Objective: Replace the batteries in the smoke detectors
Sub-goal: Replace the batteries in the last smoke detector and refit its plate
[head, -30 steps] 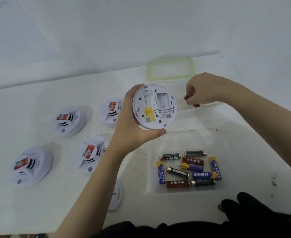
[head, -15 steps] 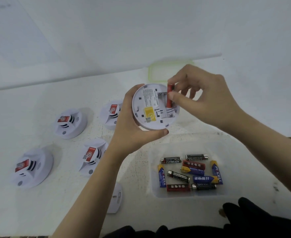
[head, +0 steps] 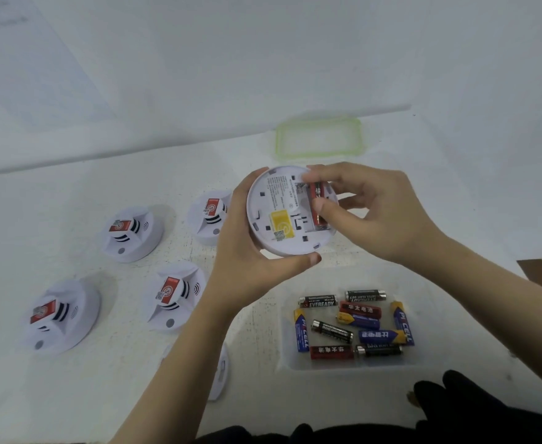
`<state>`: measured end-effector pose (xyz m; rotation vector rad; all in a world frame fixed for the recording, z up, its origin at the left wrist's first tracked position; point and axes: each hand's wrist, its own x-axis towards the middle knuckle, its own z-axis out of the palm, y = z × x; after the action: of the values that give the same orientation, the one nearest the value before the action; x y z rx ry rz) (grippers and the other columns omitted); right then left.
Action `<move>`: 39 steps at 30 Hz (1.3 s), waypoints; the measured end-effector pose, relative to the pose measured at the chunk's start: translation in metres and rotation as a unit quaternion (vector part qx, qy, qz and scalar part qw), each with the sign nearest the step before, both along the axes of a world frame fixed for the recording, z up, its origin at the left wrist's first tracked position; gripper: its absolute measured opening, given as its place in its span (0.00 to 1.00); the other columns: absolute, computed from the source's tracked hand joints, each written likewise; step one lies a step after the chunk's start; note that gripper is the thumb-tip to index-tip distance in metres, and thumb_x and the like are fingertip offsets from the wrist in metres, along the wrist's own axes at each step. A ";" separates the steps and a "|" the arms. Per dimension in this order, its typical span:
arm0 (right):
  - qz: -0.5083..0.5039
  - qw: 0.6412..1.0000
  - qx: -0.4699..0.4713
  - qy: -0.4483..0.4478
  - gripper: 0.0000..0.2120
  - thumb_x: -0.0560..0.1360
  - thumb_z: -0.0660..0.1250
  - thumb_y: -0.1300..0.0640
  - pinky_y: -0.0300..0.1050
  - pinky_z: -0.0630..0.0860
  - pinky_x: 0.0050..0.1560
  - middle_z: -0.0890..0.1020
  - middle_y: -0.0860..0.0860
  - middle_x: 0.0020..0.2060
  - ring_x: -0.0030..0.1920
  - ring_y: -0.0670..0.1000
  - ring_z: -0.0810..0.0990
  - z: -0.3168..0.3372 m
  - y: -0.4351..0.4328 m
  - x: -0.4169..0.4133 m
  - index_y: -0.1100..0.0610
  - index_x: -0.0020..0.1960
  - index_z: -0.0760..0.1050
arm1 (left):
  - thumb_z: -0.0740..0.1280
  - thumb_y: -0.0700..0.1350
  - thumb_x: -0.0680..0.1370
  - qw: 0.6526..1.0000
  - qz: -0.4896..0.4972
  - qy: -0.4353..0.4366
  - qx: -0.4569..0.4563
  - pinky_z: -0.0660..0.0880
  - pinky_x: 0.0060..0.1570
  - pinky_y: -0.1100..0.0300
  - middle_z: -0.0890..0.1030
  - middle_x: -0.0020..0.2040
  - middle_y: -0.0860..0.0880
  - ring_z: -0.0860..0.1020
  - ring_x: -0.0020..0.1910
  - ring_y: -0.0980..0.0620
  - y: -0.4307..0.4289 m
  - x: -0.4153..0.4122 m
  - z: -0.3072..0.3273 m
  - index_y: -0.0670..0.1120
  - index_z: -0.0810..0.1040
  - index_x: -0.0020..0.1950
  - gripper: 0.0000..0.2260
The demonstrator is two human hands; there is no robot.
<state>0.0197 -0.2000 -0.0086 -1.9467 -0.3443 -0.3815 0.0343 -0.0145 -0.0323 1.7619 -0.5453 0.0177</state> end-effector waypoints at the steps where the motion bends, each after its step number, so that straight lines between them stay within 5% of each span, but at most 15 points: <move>1: 0.000 1.000 0.009 -0.006 0.14 0.72 0.66 0.61 0.38 0.80 0.48 0.81 0.47 0.53 0.54 0.42 0.80 -0.002 0.000 -0.002 0.51 0.57 0.78 | 0.78 0.34 0.62 1.000 0.000 -0.002 -0.001 0.72 0.57 0.69 0.72 0.65 0.49 0.73 0.65 0.59 0.000 -0.002 0.000 0.38 0.62 0.71 0.42; 7: 0.015 0.999 0.017 -0.033 0.17 0.74 0.64 0.65 0.36 0.78 0.53 0.78 0.52 0.61 0.66 0.44 0.73 -0.014 0.000 -0.008 0.56 0.62 0.75 | 0.78 0.35 0.62 1.000 -0.005 -0.002 -0.011 0.73 0.58 0.67 0.72 0.65 0.48 0.73 0.66 0.56 -0.001 -0.006 -0.002 0.37 0.62 0.71 0.42; 13: 0.028 0.997 -0.025 -0.073 0.18 0.75 0.61 0.62 0.34 0.74 0.58 0.75 0.59 0.63 0.68 0.48 0.71 -0.019 0.000 -0.008 0.64 0.64 0.73 | 0.78 0.35 0.61 1.000 0.000 0.004 -0.027 0.72 0.57 0.69 0.73 0.64 0.51 0.73 0.65 0.60 -0.001 -0.009 -0.002 0.38 0.62 0.70 0.41; 21: 0.032 0.999 0.038 -0.013 0.17 0.75 0.61 0.66 0.33 0.71 0.61 0.76 0.58 0.63 0.67 0.47 0.72 -0.013 0.007 -0.011 0.61 0.63 0.72 | 0.77 0.39 0.62 0.999 -0.011 0.004 -0.050 0.73 0.57 0.69 0.74 0.62 0.63 0.72 0.65 0.61 0.001 -0.012 0.000 0.42 0.61 0.70 0.40; 27: 0.071 0.983 0.160 0.045 0.17 0.77 0.61 0.66 0.40 0.73 0.63 0.78 0.49 0.62 0.66 0.44 0.73 -0.002 0.013 -0.013 0.60 0.66 0.70 | 0.78 0.38 0.63 0.997 -0.008 -0.066 -0.026 0.70 0.63 0.63 0.68 0.66 0.48 0.69 0.67 0.58 -0.002 -0.007 0.007 0.36 0.58 0.70 0.42; 32: 0.051 0.947 0.295 0.116 0.20 0.77 0.62 0.54 0.48 0.77 0.58 0.80 0.44 0.58 0.60 0.45 0.78 0.013 0.019 -0.010 0.45 0.68 0.67 | 0.81 0.34 0.62 0.992 -0.011 -0.124 -0.008 0.72 0.62 0.62 0.66 0.64 0.51 0.69 0.66 0.58 -0.010 0.002 0.017 0.35 0.57 0.68 0.44; 39: 0.044 0.905 0.366 0.212 0.18 0.68 0.66 0.54 0.50 0.80 0.54 0.85 0.49 0.48 0.50 0.50 0.83 0.020 0.014 -0.004 0.51 0.58 0.78 | 0.79 0.33 0.63 0.989 -0.034 -0.144 0.000 0.71 0.62 0.60 0.65 0.66 0.54 0.69 0.67 0.56 -0.008 0.004 0.015 0.38 0.56 0.69 0.42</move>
<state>0.0155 -0.1856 0.0114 -1.2156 0.0117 -0.0020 0.0385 -0.0229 -0.0170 1.7514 -0.8137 0.2278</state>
